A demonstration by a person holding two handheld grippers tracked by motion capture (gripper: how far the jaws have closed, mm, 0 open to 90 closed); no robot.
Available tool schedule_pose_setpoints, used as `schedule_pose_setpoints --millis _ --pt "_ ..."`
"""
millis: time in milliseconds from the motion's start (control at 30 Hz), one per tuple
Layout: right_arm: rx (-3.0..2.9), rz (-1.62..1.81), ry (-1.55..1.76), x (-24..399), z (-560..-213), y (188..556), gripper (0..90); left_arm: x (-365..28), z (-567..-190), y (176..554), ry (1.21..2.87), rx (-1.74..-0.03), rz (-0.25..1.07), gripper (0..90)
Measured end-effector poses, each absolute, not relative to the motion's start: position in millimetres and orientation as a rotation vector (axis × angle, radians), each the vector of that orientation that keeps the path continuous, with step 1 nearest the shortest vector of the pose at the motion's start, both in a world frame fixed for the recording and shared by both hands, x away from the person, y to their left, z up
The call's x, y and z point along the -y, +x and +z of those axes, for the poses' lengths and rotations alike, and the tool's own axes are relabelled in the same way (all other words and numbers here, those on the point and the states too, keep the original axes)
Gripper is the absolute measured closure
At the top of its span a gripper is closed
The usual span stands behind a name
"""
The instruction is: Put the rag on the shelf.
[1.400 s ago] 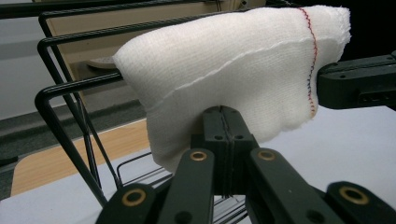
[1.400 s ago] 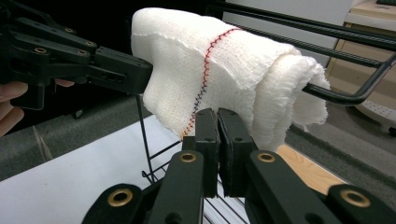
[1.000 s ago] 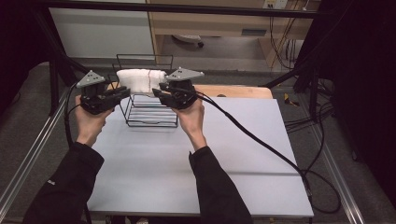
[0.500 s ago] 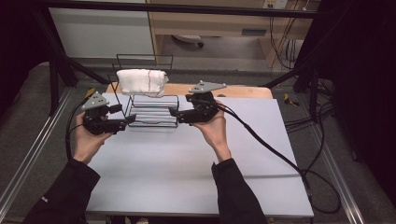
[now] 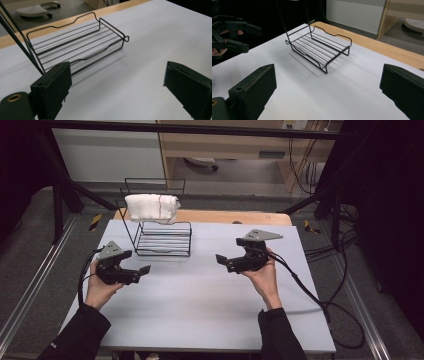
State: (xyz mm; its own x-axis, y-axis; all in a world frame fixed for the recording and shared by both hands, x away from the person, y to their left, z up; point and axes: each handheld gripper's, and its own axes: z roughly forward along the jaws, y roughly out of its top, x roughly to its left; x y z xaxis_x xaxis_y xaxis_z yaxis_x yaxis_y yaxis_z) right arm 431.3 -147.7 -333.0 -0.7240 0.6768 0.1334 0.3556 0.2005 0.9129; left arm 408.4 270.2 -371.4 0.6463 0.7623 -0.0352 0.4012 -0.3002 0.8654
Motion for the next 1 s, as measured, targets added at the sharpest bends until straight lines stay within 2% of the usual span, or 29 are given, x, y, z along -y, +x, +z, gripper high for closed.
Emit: schedule_pose_setpoints --millis 500,1000 --pt "-2.266 1.467 1.07 216 -398 398 0.3 -281 -419 386 1.985 -0.937 0.414 7.4" --pt "-2.275 1.446 1.161 263 -442 366 0.2 -288 -434 374 2.032 -0.921 0.402 7.4"
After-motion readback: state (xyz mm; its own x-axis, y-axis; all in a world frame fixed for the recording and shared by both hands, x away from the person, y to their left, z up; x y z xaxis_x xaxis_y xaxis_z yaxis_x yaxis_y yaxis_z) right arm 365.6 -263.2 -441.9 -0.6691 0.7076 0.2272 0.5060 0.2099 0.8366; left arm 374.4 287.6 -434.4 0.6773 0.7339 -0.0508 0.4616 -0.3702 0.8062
